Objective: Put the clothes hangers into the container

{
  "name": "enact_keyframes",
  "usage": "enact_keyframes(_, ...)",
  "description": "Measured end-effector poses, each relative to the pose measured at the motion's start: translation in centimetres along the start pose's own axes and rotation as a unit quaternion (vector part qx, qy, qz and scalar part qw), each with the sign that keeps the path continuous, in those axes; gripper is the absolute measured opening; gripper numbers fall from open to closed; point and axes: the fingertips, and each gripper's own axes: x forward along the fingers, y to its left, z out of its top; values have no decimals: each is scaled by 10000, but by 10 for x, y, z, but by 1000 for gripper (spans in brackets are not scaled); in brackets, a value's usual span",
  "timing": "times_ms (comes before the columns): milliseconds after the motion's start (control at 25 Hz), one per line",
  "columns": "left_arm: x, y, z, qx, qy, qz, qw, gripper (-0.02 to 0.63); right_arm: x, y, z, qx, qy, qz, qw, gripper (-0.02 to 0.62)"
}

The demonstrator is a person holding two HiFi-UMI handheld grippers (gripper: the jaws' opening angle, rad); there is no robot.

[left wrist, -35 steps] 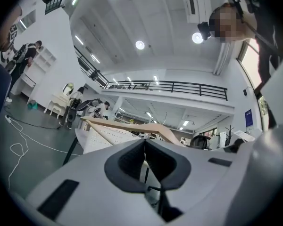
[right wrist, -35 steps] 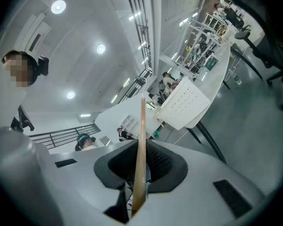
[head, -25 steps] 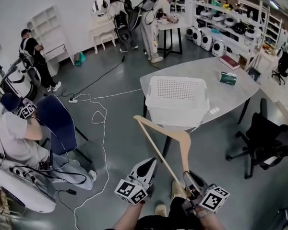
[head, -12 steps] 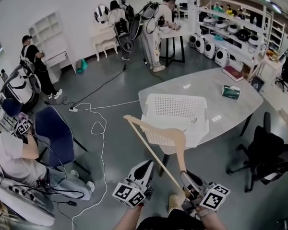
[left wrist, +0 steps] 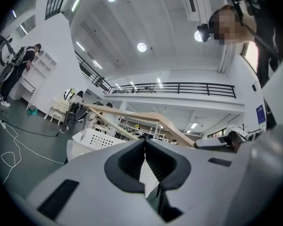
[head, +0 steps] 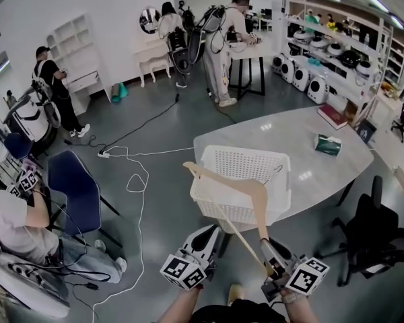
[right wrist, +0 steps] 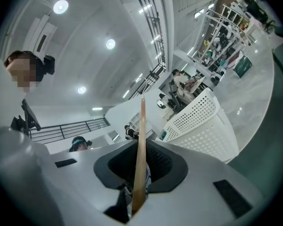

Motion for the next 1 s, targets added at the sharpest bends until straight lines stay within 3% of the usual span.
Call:
enact_keyframes(560, 10, 23, -16, -73, 229, 557, 9982, 9, 4, -64, 54, -705, 817, -311, 9937, 66)
enact_keyframes(1000, 40, 41, -12, -140, 313, 381, 9987, 9, 37, -90, 62, -1448, 1496, -903, 9739, 66)
